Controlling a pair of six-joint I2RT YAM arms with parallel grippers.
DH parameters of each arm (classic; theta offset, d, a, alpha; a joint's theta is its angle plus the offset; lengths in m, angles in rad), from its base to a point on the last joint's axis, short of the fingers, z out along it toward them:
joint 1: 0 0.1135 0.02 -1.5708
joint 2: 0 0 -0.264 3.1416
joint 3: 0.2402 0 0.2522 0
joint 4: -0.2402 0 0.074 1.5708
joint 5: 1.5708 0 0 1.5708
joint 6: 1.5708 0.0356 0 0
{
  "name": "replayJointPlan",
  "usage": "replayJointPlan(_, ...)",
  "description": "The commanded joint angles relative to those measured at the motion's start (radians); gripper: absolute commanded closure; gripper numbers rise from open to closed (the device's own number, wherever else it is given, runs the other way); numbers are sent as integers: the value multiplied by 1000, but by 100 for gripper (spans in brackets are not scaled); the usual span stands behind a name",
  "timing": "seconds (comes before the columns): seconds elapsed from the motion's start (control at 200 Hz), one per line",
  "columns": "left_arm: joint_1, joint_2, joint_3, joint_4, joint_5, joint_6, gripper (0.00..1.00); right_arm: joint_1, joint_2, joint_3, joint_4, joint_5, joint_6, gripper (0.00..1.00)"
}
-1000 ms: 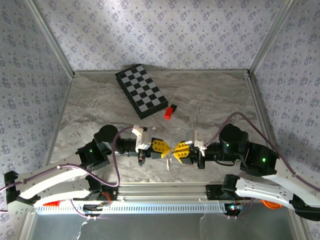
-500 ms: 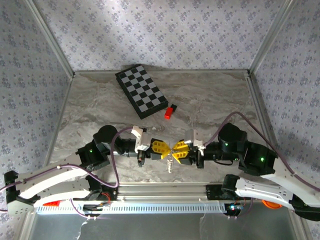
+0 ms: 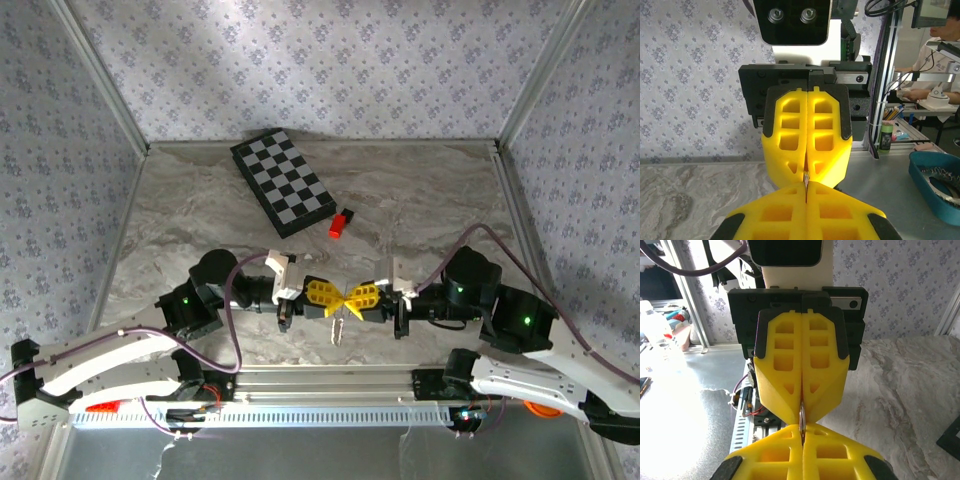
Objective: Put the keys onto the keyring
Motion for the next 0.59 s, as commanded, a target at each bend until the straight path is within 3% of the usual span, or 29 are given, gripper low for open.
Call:
replayJointPlan(0.0,-8,6,16,76,22,-15,100,-6,-4,0,16,27,-1,100)
replayJointPlan(0.185,-8,-14,37,-70,-70,46,100,-5,15,48,-86,132,-21,100)
replayJointPlan(0.31,-8,-22,74,-222,-116,103,87,-4,45,99,-182,173,-45,100)
replayJointPlan(0.465,-8,-1,136,-362,-128,162,86,11,134,190,-356,227,-87,100)
replayJointPlan(0.59,-8,25,162,-395,-116,182,83,36,167,237,-397,227,-101,100)
